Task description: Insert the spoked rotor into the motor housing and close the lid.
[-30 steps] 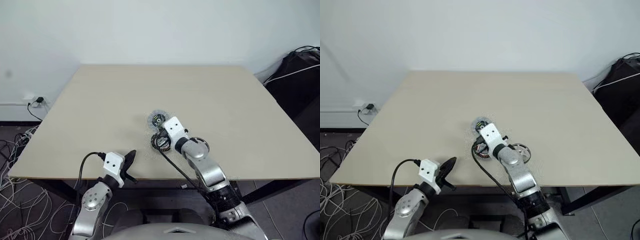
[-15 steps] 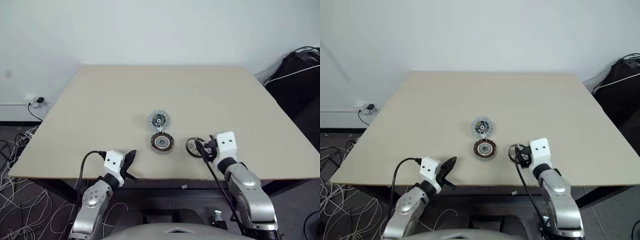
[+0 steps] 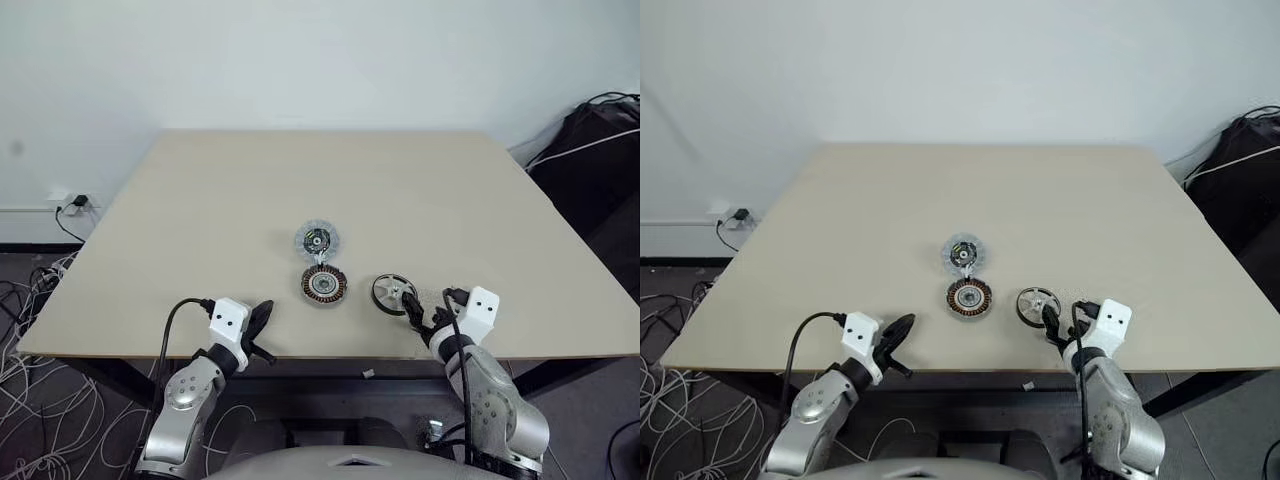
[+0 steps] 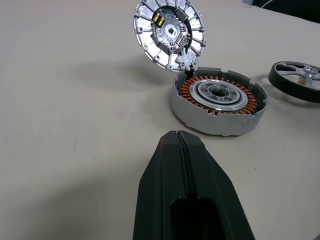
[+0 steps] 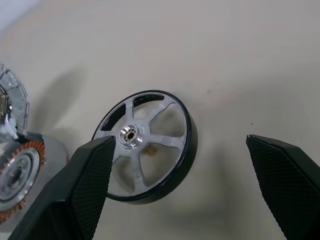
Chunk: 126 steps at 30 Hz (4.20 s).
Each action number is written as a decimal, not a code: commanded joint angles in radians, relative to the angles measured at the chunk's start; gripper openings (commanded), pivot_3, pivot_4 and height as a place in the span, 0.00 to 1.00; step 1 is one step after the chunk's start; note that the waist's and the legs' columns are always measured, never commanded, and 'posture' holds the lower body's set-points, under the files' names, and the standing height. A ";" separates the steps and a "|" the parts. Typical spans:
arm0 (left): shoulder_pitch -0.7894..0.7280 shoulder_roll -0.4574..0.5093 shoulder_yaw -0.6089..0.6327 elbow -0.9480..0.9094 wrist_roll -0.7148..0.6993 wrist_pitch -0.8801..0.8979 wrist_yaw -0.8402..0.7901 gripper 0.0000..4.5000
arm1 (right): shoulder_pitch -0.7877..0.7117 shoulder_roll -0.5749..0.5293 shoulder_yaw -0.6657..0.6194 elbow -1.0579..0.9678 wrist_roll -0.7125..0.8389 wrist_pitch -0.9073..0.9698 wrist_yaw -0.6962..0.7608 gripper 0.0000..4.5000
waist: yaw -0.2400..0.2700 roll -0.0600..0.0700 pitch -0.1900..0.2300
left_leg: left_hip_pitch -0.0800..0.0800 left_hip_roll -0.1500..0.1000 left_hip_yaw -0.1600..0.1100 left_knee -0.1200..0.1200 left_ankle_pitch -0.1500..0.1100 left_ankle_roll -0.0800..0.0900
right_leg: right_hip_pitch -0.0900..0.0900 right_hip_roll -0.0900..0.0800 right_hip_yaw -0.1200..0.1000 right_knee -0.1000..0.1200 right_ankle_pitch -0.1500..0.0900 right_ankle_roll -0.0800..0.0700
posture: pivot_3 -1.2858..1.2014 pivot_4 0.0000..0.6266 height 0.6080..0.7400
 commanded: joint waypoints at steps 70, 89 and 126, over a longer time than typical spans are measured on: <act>0.004 0.006 -0.007 -0.064 0.008 0.028 0.026 0.00 | -0.183 0.067 0.022 0.066 0.573 0.133 -0.195 0.08 | -0.013 0.006 -0.005 | -0.007 0.000 0.002 -0.001 0.000 0.000 | -0.008 -0.001 0.002 0.001 0.000 -0.001 | 0.52 0.00 1.00; 0.044 0.004 0.001 -0.091 0.007 0.026 0.049 0.00 | -0.277 0.064 0.256 0.260 0.532 0.099 -0.180 0.08 | -0.015 0.006 -0.005 | -0.007 0.000 0.003 -0.001 0.000 0.001 | -0.008 -0.001 0.003 0.001 0.000 -0.001 | 0.52 0.00 1.00; 0.026 0.003 -0.002 -0.079 0.005 0.025 0.045 0.00 | -0.285 0.033 0.227 0.294 0.522 0.058 -0.172 0.74 | -0.014 0.005 -0.006 | -0.007 0.000 0.003 -0.001 0.000 0.001 | -0.008 -0.001 0.003 0.001 0.000 -0.001 | 0.52 0.00 1.00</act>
